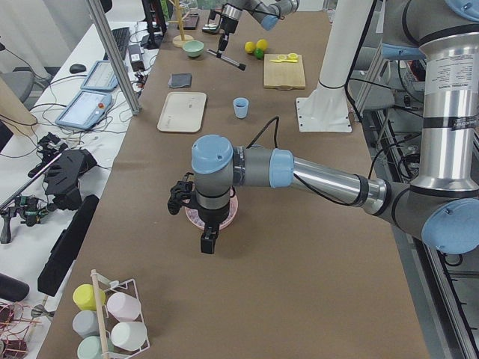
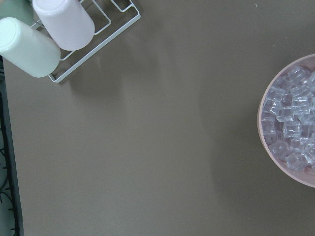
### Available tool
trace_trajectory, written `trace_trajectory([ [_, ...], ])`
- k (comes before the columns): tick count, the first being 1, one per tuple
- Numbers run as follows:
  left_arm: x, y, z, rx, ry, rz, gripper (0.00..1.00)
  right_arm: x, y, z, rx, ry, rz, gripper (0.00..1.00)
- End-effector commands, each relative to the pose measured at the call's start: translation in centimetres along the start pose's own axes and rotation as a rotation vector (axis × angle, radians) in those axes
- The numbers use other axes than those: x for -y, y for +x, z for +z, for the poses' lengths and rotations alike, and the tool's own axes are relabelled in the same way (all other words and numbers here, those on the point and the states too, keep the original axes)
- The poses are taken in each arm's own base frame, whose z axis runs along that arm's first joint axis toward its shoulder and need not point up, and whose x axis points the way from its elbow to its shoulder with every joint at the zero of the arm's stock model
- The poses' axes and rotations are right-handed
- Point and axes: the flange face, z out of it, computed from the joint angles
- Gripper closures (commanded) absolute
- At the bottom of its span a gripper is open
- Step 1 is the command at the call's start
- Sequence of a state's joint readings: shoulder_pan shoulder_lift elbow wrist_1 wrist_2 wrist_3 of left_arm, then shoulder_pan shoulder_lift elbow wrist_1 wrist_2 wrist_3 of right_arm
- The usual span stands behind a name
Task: Mash ice and strawberries in cup
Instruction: 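Lift the muddler upright and carry it over the blue cup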
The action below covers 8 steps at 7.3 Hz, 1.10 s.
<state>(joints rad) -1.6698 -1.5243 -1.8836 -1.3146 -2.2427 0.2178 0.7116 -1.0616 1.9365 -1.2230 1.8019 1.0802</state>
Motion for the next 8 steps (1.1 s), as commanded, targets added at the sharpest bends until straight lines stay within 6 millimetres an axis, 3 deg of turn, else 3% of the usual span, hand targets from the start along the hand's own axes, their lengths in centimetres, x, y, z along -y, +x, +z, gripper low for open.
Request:
trace_trajectory([
  [1, 0.0, 0.0, 0.1, -0.001, -0.003, 0.0, 0.03, -3.8, -4.0, 0.8, 0.116, 0.165, -0.071, 1.0],
  [5, 0.8, 0.3, -0.1, 0.001, -0.001, 0.007, 0.03, -2.8, -5.3, -0.7, 0.133, 0.283, -0.07, 1.0],
  [7, 0.8, 0.4, -0.2, 0.002, 0.002, 0.009, 0.02, -8.5, -7.8, 2.5, 0.209, 0.44, -0.157, 1.0],
  [8, 0.8, 0.4, -0.2, 0.002, 0.003, 0.01, 0.03, -8.9, -7.8, 3.2, 0.256, 0.481, -0.16, 1.0],
])
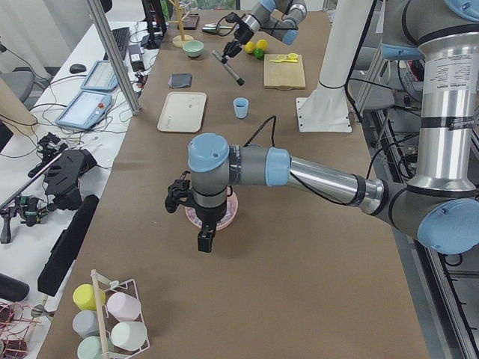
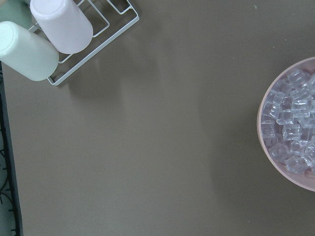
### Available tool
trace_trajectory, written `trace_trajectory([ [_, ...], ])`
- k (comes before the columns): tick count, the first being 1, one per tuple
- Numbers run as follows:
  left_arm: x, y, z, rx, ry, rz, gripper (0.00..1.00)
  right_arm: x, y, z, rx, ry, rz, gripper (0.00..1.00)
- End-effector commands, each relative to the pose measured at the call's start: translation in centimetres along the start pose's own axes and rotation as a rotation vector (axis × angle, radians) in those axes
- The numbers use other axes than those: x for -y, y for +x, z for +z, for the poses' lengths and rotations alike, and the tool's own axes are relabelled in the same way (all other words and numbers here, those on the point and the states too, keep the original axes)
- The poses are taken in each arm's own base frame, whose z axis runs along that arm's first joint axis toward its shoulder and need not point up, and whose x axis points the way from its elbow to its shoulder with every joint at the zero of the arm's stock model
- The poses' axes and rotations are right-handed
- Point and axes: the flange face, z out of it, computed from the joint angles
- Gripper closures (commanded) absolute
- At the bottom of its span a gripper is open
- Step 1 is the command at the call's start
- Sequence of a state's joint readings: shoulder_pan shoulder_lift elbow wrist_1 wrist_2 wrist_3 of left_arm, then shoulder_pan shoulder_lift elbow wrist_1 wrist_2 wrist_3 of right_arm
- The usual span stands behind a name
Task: Mash ice and strawberries in cup
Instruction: 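Lower the muddler into the cup and press down on the contents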
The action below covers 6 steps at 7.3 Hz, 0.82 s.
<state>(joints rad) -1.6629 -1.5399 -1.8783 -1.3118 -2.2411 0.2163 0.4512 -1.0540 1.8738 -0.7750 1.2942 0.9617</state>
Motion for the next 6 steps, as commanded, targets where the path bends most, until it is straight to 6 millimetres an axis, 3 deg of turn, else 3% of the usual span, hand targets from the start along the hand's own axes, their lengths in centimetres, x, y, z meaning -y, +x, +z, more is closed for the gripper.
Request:
trace_trajectory([
  [1, 0.1, 0.1, -0.1, 0.0, 0.002, 0.004, 0.03, -2.4, 0.0, 0.9, 0.018, 0.094, -0.063, 1.0],
  [3, 0.0, 0.1, -0.1, 0.001, 0.003, 0.004, 0.03, -3.6, 1.0, 1.5, -0.03, 0.182, -0.095, 1.0],
  [6, -0.1, 0.1, -0.1, 0.0, 0.002, 0.003, 0.03, -6.4, 0.1, 2.0, -0.02, 0.172, -0.111, 1.0],
])
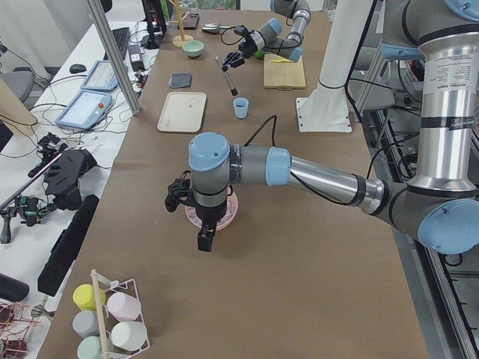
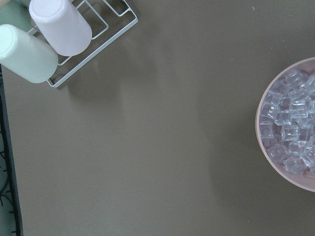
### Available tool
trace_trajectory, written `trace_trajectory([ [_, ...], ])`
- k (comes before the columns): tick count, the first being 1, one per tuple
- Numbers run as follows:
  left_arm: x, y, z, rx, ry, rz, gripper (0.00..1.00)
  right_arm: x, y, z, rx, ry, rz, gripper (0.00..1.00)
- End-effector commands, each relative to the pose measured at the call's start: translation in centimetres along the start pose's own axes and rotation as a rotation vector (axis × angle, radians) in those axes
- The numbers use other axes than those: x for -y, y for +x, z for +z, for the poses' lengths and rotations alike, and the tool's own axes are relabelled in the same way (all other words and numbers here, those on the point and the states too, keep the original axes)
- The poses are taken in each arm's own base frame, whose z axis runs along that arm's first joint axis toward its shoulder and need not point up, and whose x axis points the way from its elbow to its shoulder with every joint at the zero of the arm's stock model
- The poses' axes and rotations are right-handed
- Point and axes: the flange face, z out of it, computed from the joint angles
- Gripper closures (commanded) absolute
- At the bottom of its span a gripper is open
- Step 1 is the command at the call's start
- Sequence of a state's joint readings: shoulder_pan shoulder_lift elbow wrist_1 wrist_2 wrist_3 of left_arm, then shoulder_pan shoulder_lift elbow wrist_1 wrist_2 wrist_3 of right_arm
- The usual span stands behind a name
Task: Mash ice and strawberries in cup
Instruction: 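Lower the muddler into the cup and press down on the contents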
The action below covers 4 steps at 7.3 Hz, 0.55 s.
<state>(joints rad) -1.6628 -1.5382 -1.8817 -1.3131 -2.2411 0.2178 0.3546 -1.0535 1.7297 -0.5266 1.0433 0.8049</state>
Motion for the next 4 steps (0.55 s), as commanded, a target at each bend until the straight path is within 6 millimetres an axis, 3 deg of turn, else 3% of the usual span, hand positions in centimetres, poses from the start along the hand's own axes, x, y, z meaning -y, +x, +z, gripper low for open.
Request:
trace_trajectory([
  [1, -0.18, -0.02, 0.07, 0.0, -0.002, -0.001, 0.03, -1.45, -0.96, -0.34, 0.013, -0.014, -0.002, 1.0],
  [4, -0.48, -0.14, 0.19, -0.001, -0.004, -0.004, 0.03, -2.36, -1.13, -0.48, 0.008, -0.024, -0.018, 1.0],
])
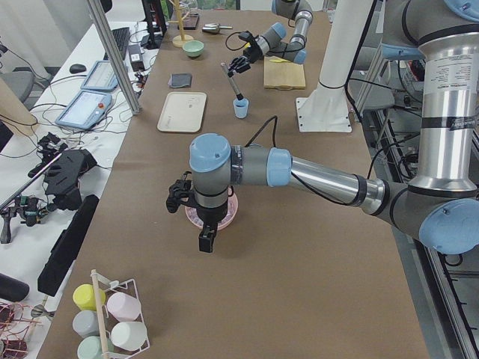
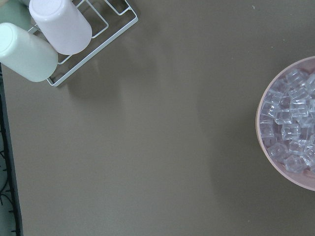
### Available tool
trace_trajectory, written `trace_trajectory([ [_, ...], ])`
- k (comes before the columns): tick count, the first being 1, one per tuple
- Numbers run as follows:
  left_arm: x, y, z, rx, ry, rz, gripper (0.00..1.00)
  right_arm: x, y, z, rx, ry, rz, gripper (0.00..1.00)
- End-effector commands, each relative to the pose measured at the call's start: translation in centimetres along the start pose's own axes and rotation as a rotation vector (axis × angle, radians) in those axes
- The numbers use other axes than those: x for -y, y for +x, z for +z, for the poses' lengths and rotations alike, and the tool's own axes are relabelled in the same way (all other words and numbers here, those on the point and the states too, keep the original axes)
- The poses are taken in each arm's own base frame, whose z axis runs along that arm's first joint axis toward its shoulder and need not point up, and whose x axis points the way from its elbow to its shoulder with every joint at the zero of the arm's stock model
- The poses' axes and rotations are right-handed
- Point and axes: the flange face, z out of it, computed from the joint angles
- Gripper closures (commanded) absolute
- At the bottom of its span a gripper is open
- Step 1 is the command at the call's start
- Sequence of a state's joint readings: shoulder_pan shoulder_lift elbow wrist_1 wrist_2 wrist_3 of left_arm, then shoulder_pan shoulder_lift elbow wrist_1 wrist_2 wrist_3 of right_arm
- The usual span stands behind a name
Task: Mash ice and strawberries in cup
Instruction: 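Lower the muddler into the cup and press down on the contents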
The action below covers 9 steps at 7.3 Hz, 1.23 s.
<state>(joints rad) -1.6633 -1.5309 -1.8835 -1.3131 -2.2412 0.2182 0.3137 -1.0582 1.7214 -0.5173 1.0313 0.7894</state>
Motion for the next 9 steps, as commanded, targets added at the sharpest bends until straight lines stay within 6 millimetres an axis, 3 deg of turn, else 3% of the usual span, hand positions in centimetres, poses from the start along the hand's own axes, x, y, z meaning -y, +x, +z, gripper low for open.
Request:
trace_trajectory([
  [1, -0.3, 0.0, -0.2, 0.001, 0.003, 0.0, 0.03, -0.5, 0.2, 0.4, -0.027, 0.01, -0.012, 1.0],
  [5, -0.3, 0.0, -0.1, 0.001, 0.003, -0.001, 0.03, -3.1, 0.3, 1.2, -0.042, -0.032, -0.033, 1.0],
  [9, -0.3, 0.0, -0.2, 0.001, 0.005, 0.0, 0.03, -3.3, 0.2, 1.4, -0.044, -0.033, -0.035, 1.0],
])
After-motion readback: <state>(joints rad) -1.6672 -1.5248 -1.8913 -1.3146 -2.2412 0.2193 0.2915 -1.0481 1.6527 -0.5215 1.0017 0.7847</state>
